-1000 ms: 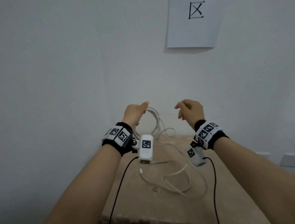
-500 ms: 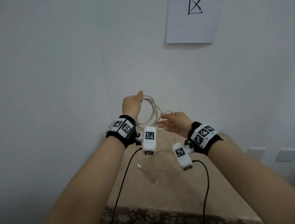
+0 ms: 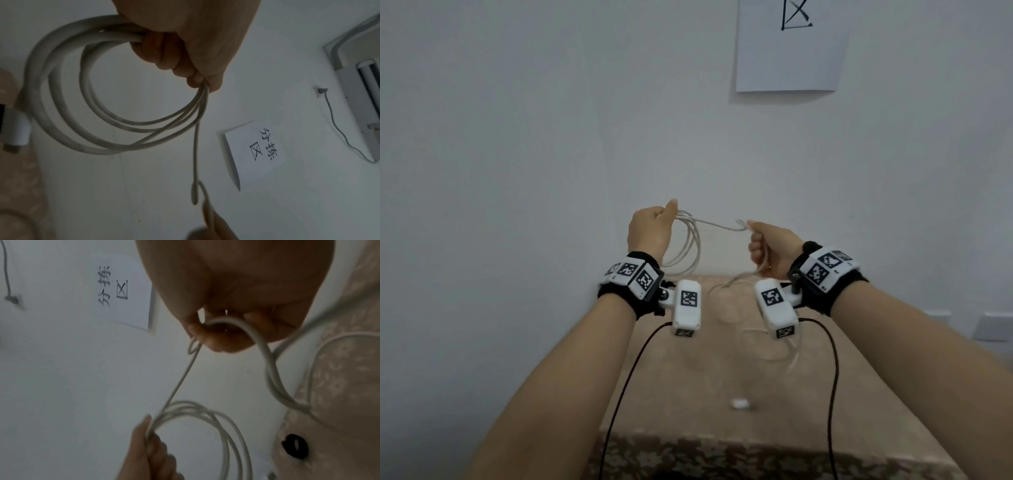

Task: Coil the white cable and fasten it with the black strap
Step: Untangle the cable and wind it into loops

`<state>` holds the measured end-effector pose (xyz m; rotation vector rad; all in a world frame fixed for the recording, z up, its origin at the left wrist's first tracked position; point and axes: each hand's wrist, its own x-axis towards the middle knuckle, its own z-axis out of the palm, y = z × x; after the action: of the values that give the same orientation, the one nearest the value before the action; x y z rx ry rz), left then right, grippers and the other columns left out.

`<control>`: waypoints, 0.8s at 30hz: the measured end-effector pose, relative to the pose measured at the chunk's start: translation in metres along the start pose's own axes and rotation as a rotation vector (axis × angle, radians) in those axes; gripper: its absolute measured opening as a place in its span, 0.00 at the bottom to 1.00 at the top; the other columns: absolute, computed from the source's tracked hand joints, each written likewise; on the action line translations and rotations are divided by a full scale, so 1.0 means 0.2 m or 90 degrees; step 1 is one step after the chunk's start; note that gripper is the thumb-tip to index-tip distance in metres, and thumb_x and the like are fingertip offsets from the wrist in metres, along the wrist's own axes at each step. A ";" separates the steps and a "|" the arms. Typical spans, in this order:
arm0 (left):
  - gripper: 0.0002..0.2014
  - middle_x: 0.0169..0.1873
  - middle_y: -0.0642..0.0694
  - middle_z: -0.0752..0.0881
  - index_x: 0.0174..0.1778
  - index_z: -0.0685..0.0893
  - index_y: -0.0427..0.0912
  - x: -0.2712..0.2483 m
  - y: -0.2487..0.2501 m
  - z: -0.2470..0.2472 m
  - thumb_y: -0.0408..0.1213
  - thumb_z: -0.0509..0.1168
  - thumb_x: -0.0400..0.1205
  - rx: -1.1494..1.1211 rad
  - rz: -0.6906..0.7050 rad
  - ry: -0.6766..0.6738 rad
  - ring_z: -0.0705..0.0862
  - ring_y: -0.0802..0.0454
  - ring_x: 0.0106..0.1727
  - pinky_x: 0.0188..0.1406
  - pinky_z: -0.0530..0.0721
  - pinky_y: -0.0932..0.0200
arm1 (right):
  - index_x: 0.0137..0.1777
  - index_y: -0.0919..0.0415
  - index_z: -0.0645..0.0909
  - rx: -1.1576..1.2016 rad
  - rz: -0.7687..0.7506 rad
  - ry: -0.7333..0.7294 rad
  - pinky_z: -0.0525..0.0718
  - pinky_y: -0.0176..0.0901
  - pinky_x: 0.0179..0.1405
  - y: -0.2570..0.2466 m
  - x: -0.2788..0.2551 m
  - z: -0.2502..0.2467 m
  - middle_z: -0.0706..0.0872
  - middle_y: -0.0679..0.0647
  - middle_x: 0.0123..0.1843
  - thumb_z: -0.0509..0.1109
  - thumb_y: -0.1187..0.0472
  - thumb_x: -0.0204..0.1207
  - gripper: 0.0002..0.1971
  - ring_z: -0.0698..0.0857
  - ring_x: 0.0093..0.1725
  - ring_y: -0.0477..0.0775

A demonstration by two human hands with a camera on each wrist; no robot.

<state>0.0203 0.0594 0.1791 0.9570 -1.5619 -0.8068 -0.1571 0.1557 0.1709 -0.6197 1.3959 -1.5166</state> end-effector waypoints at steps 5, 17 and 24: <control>0.27 0.15 0.56 0.57 0.20 0.63 0.48 0.08 -0.02 -0.11 0.50 0.67 0.80 0.001 0.034 -0.024 0.57 0.52 0.23 0.31 0.56 0.56 | 0.37 0.62 0.79 -0.045 -0.087 0.060 0.56 0.33 0.19 -0.04 0.01 -0.11 0.60 0.45 0.17 0.75 0.52 0.74 0.14 0.58 0.17 0.43; 0.26 0.24 0.48 0.60 0.21 0.63 0.47 0.07 -0.01 -0.10 0.48 0.68 0.80 -0.032 0.029 -0.098 0.59 0.53 0.25 0.21 0.58 0.62 | 0.43 0.67 0.87 -0.649 -0.214 0.185 0.79 0.48 0.42 -0.01 0.10 -0.15 0.87 0.62 0.41 0.65 0.46 0.80 0.22 0.85 0.49 0.67; 0.25 0.23 0.47 0.71 0.19 0.68 0.47 0.04 0.02 0.02 0.49 0.68 0.80 -0.035 -0.037 -0.116 0.64 0.51 0.24 0.25 0.56 0.58 | 0.73 0.56 0.75 -0.596 -0.377 0.012 0.72 0.44 0.69 0.05 0.06 0.02 0.78 0.53 0.72 0.60 0.53 0.84 0.19 0.77 0.70 0.54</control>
<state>0.0143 0.0547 0.1859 0.9139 -1.6647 -0.9963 -0.1563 0.1437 0.1602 -1.7077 2.0382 -1.2007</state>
